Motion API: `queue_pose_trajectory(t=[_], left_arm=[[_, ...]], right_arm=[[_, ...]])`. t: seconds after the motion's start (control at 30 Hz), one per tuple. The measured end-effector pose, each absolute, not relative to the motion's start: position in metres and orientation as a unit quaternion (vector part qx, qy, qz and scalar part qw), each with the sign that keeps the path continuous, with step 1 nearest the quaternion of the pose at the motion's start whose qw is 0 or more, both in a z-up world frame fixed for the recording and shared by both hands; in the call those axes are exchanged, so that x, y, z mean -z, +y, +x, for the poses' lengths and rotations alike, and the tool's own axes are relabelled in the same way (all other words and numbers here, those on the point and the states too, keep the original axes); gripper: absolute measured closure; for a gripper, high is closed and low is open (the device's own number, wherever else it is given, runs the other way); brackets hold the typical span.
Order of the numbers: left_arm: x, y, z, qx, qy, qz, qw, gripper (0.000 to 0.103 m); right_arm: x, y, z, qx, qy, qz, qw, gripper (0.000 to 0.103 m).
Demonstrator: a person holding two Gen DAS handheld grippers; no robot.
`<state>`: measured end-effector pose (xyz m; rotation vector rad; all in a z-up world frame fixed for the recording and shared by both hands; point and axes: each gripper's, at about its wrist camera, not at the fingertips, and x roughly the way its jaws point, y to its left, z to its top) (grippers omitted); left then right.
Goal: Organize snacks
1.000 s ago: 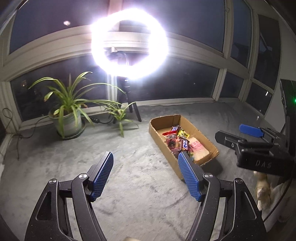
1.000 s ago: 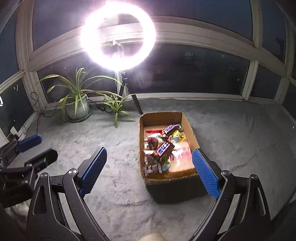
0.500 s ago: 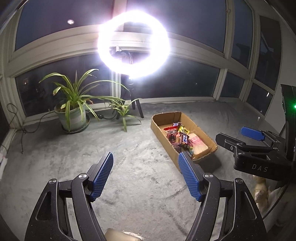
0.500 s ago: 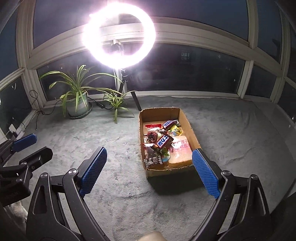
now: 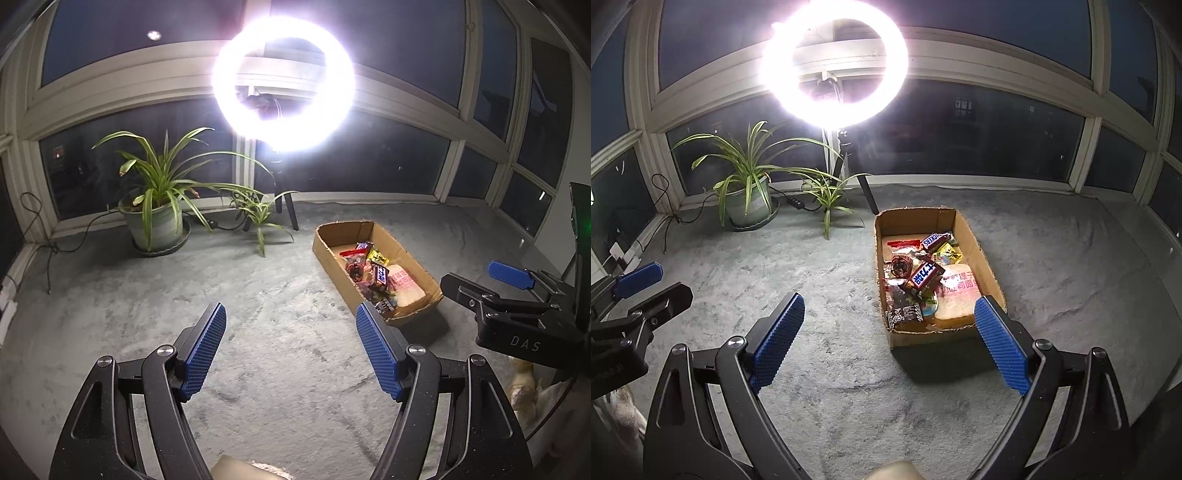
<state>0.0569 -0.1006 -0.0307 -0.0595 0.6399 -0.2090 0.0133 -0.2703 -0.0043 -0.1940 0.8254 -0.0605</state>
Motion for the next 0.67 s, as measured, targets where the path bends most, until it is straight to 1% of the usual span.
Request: queue_pose_trajectory(t=[0.5, 0.67], left_arm=[[0.035, -0.098, 0.06, 0.094, 0.322, -0.037, 0.941, 0.03], [0.034, -0.098, 0.058, 0.091, 0.312, -0.029, 0.945, 0.03]], right_arm=[[0.015, -0.265, 0.011, 0.029, 0.409, -0.093, 0.907, 0.008], [0.018, -0.266, 0.014, 0.027, 0.413, -0.091, 0.906, 0.008]])
